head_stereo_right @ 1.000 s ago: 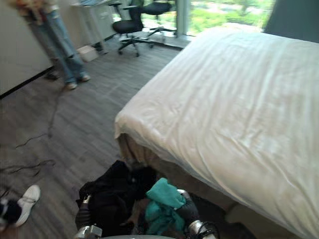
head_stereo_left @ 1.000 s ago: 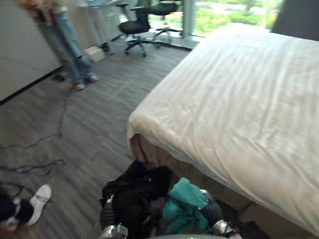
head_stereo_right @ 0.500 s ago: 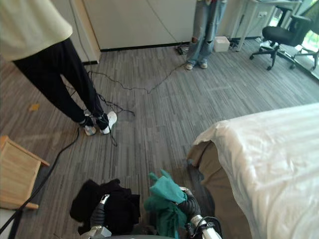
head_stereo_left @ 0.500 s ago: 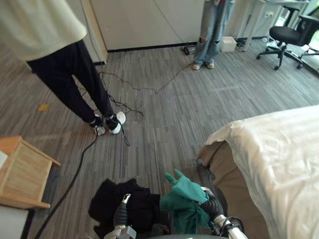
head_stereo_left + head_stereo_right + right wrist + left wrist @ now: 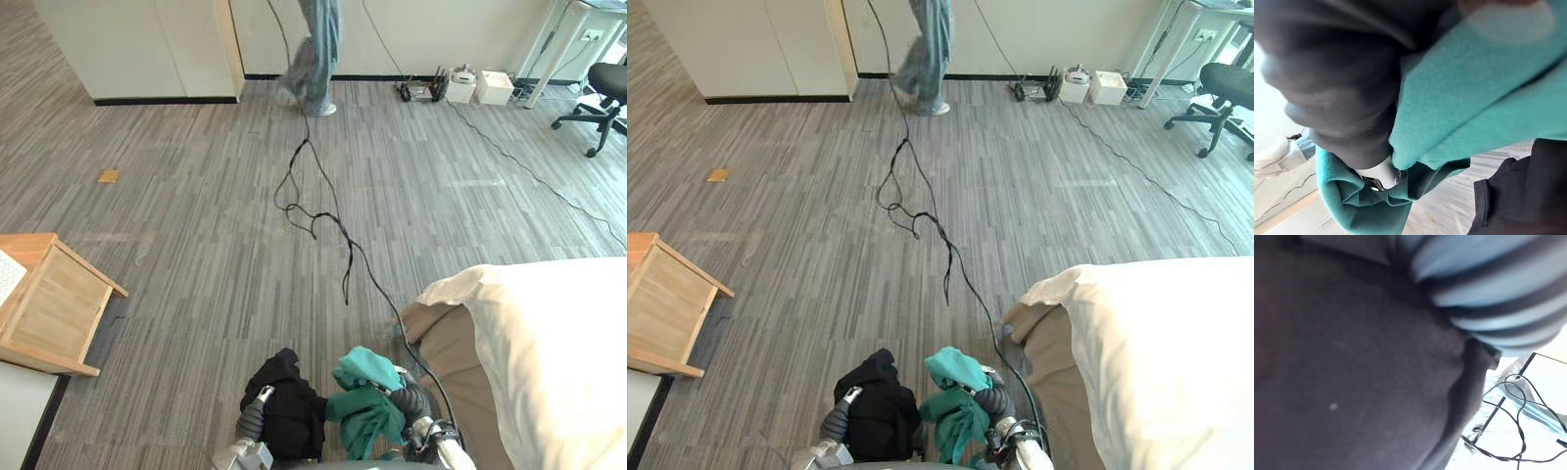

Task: Tidy the bed and pick cloth on bed and put in laundry

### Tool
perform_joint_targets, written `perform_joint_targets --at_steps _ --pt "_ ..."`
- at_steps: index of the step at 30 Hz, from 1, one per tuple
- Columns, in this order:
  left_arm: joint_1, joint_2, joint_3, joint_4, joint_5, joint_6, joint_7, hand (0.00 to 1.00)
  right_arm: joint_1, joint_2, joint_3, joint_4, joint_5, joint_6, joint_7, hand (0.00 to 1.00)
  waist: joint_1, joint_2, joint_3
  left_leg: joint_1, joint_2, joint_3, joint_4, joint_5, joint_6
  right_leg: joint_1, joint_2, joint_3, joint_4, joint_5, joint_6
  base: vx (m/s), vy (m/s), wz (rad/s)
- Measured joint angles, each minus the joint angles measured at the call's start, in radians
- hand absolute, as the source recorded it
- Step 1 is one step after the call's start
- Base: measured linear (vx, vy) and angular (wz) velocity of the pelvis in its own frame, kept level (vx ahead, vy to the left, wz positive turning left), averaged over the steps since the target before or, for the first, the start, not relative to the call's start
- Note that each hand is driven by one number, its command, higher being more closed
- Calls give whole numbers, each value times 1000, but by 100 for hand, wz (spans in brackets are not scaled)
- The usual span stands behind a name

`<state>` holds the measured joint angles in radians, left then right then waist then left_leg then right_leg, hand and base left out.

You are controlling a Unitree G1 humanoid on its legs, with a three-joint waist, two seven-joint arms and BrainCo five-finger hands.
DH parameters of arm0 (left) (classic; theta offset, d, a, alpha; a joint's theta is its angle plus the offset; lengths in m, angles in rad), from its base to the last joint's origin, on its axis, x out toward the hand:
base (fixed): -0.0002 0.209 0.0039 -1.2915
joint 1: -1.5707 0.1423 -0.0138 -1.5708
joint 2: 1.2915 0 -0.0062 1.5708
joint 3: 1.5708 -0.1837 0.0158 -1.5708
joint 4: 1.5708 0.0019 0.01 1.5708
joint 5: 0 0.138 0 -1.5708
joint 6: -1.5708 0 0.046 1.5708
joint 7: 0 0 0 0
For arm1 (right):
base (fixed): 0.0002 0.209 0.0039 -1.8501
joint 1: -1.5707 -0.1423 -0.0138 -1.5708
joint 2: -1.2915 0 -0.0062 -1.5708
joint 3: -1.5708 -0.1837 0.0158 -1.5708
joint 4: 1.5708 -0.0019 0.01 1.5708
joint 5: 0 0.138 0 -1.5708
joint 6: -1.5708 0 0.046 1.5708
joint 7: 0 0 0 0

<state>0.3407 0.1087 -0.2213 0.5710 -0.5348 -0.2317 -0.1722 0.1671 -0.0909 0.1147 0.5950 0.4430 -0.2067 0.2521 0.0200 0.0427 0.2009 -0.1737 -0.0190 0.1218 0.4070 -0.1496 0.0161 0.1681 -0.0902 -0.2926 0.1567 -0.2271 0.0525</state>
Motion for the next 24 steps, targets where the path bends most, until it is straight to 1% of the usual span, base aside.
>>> perform_joint_targets --at_steps 1,2,3,4,5,6,7,8,9,10,11,12,13,14,15,16,17,18,19,20,21,22,23,24 --pt "-2 2 5 7 6 -22 -2 100 -22 -9 -6 17 0 12 -14 100 -1 5 9 -31 20 17 98 -7 -18 20 4 0 -3 -8 -2 49 2 4" --pt "-4 -1 11 9 8 -28 -3 100 -28 -15 -14 19 0 22 -15 100 3 6 13 -45 25 20 139 -2 -30 31 5 1 -3 -11 0 74 -23 11" --pt "-5 -1 26 8 10 -42 -4 100 -35 -14 -29 19 0 31 -15 100 17 0 25 -82 32 38 211 2 -82 60 -5 0 -10 -12 -2 95 -46 7" --pt "-7 -5 28 12 10 -49 -3 100 -35 -20 -46 19 -2 34 -13 100 27 1 30 -80 36 59 188 -7 -72 79 -12 -13 -20 -12 -1 112 -36 14" --pt "-7 -8 27 15 10 -50 -3 100 -35 -23 -54 19 -2 34 -13 100 25 5 31 -77 39 68 156 -6 -66 88 -13 -23 -23 -15 4 136 1 34" --pt "-9 -10 25 21 9 -51 -4 100 -31 -22 -67 19 -4 35 -13 100 21 7 31 -74 43 77 65 -3 -62 109 -13 -45 -36 -23 13 162 37 45" --pt "-9 -6 23 18 7 -52 -7 100 -28 -22 -67 20 -5 35 -13 100 26 1 32 -74 37 91 14 20 -14 126 -20 -59 -48 -30 24 196 50 41" --pt "-9 -4 24 18 6 -53 -7 100 -27 -21 -66 20 -7 34 -12 100 33 -7 27 -73 25 96 6 17 6 126 -29 -62 -53 -33 28 248 42 17" --pt "-16 -6 23 22 6 -55 -5 100 -31 -22 -65 20 -13 25 -10 100 51 -7 21 -74 6 104 11 -5 29 124 -44 -64 -59 -36 32 227 22 3" --pt "-15 -8 23 24 6 -57 -6 100 -34 -25 -65 21 -13 24 -10 100 52 -2 18 -77 2 104 24 -26 57 125 -45 -65 -57 -32 38 380 30 10" --pt "-15 -6 25 28 7 -57 -11 100 -37 -22 -64 23 -14 23 -11 100 55 -14 22 -72 -11 99 54 -57 93 129 -58 -57 -19 -31 40 343 41 17" --pt "-15 -5 28 32 9 -56 -15 100 -37 -14 -63 23 -15 23 -12 100 58 -9 16 -49 -22 98 49 -74 97 124 -77 -51 37 -32 41 421 48 19" --pt "-15 -3 28 41 14 -57 -20 100 -36 -10 -63 22 -16 23 -13 100 55 -15 11 -24 -35 96 34 -92 104 105 -94 -42 119 -35 46 350 50 6" --pt "-14 0 28 53 29 -58 -24 100 -35 -4 -61 21 -23 23 -14 100 54 -22 3 12 -46 96 16 -119 109 27 -137 -26 327 -29 58 369 48 -4" --pt "-13 5 28 54 41 -61 -28 100 -41 1 -61 20 -23 23 -14 100 55 -27 1 33 -54 96 2 -126 109 -30 -166 -11 455 -5 54 378 45 -14" --pt "-12 20 25 57 64 -62 -33 100 -52 10 -60 19 -24 23 -14 100 53 -43 1 83 -72 93 -44 -131 107 -152 -214 14 705 32 36 309 25 -11" --pt "-11 24 21 61 80 -62 -33 100 -51 10 -60 16 -25 23 -13 100 50 -46 -1 113 -77 89 -70 -131 106 -202 -225 14 801 30 32 447 26 8" --pt "-8 35 -12 62 97 -62 -21 100 -32 6 -63 2 -25 23 -13 100 44 -39 -7 183 -76 64 -133 -126 105 -292 -221 -10 905 13 8 384 11 27" --pt "-9 40 -24 62 97 -61 -19 100 -19 6 -62 -5 -25 23 -13 100 39 -40 -9 222 -78 46 -170 -113 111 -337 -207 -26 897 0 4 399 -2 37" --pt "-10 41 -29 61 96 -60 -18 100 -13 8 -61 -9 -25 24 -13 100 33 -38 -9 241 -78 32 -190 -110 109 -366 -193 -39 870 -15 9 348 -47 64" --pt "-15 44 -45 61 94 -57 -17 100 1 9 -61 -24 -25 27 -15 100 10 -35 -11 268 -73 -5 -214 -106 105 -412 -167 -67 775 -43 9 447 -109 100" --pt "-34 42 -53 63 93 -49 -17 100 1 5 -64 -25 -25 27 -24 100 -14 -27 -6 287 -64 -54 -218 -105 102 -445 -131 -88 640 -48 4 452 -135 110" --pt "-45 41 -56 63 93 -43 -18 100 3 3 -68 -25 -24 27 -34 100 -19 -24 -4 296 -59 -73 -218 -105 97 -458 -113 -90 560 -43 0 550 -207 110" --pt "-62 33 -59 64 94 -33 -19 100 6 -2 -75 -26 -23 27 -45 100 -23 -14 1 319 -44 -104 -216 -115 80 -477 -74 -88 373 -10 -5 555 -223 102"
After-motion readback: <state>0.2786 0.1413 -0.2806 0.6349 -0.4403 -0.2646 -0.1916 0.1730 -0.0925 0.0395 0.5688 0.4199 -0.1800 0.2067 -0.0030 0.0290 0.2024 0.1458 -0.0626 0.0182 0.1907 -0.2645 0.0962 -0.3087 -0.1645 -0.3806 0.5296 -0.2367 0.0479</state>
